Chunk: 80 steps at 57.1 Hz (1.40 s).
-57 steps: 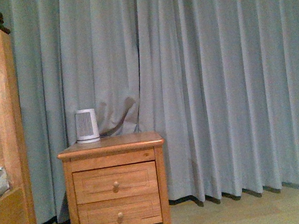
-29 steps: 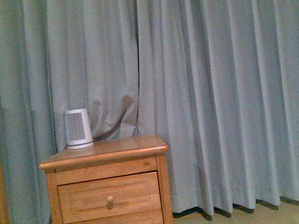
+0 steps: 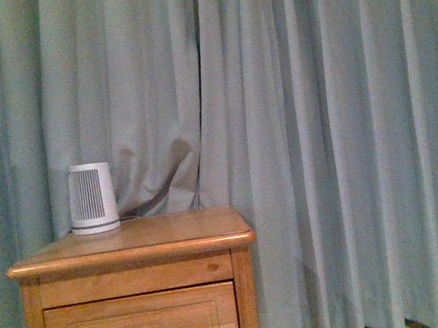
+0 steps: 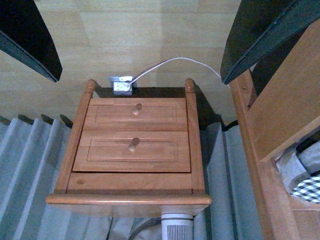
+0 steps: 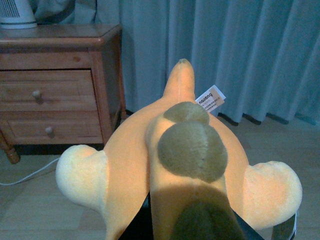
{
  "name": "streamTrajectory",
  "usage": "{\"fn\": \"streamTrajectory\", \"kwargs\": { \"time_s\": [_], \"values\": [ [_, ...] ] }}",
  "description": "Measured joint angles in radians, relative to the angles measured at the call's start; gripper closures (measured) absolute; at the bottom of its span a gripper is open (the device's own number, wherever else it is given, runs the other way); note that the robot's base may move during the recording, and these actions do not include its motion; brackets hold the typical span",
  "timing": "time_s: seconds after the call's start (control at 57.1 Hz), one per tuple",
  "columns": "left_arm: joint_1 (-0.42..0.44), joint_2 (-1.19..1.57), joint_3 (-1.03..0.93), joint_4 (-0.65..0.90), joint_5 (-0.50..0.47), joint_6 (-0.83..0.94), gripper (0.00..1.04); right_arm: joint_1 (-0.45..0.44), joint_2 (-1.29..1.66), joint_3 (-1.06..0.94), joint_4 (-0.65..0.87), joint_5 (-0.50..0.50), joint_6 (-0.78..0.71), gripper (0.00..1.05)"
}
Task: Put away toys
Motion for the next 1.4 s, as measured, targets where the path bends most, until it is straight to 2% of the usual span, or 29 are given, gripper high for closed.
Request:
{"fn": "streamTrajectory", "kwargs": {
  "time_s": [1.4],
  "values": [
    [0.000, 0.000, 0.000, 0.000, 0.000, 0.000, 0.06, 0.001, -0.001, 0.000, 0.000, 0.002, 0.000, 0.97]
  ]
}}
